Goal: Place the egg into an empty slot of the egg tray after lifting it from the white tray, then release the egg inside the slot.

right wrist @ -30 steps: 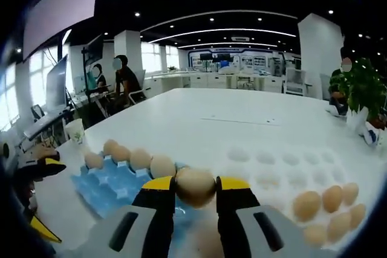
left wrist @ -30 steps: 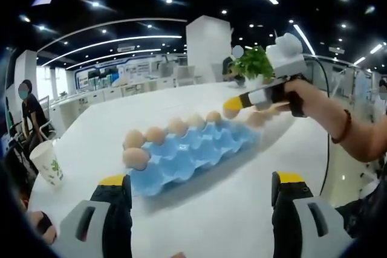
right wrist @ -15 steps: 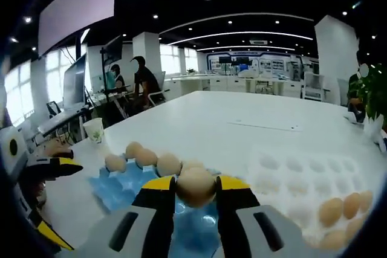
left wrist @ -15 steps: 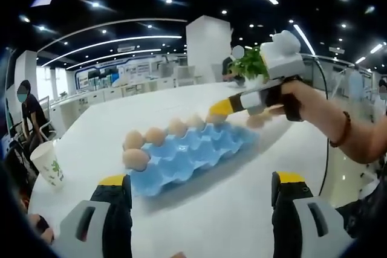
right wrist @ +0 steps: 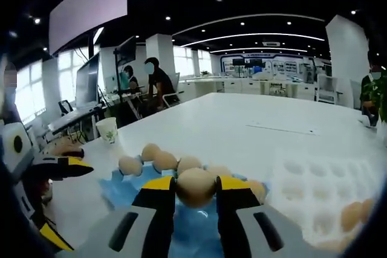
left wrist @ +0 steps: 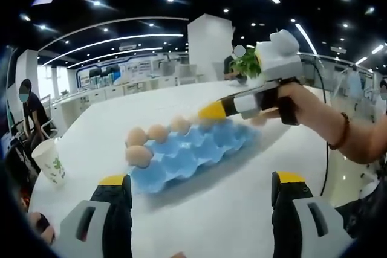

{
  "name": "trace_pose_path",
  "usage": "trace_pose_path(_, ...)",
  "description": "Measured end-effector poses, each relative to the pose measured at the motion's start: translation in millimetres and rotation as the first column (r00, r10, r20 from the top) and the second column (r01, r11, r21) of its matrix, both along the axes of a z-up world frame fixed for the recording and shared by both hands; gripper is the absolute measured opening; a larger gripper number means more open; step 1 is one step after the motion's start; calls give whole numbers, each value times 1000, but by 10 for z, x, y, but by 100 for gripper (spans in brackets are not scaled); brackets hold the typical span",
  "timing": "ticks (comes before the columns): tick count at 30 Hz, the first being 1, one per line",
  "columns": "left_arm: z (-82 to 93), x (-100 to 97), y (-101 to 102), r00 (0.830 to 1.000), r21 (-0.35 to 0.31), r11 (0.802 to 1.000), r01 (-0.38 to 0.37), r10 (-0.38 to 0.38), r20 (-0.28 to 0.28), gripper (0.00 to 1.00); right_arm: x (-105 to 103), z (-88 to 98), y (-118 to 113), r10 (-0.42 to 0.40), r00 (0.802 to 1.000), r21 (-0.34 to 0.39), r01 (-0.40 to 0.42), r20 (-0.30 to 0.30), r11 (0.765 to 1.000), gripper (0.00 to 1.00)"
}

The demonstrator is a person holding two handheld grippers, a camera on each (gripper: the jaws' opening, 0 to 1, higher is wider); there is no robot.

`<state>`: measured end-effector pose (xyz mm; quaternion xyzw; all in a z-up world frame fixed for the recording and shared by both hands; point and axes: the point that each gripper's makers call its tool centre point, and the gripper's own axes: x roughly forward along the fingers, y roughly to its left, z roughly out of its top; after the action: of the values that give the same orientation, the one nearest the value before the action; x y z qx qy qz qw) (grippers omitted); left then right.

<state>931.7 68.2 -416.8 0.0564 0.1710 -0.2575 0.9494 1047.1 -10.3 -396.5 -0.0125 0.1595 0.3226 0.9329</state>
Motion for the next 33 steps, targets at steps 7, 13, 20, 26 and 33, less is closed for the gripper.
trace_pose_path(7,16,24,-10,1000,-3,1000,3,-3,2,98,-26,26,168,60,998,15,-60,24,998,27)
trace_pose_path(13,6,24,1,1000,-3,1000,1,-1,-2,98,-48,26,272,89,995,17,-89,40,996,27)
trace_pose_path(20,-14,22,17,1000,-7,1000,-5,4,-6,98,-82,13,422,129,990,26,-130,60,991,27)
trace_pose_path(26,-22,23,36,1000,-2,1000,-7,7,-8,98,-98,-20,540,159,985,39,-161,68,986,27)
trace_pose_path(33,-24,21,48,1000,-3,1000,-9,9,-9,98,-123,-11,649,191,978,31,-194,89,981,27)
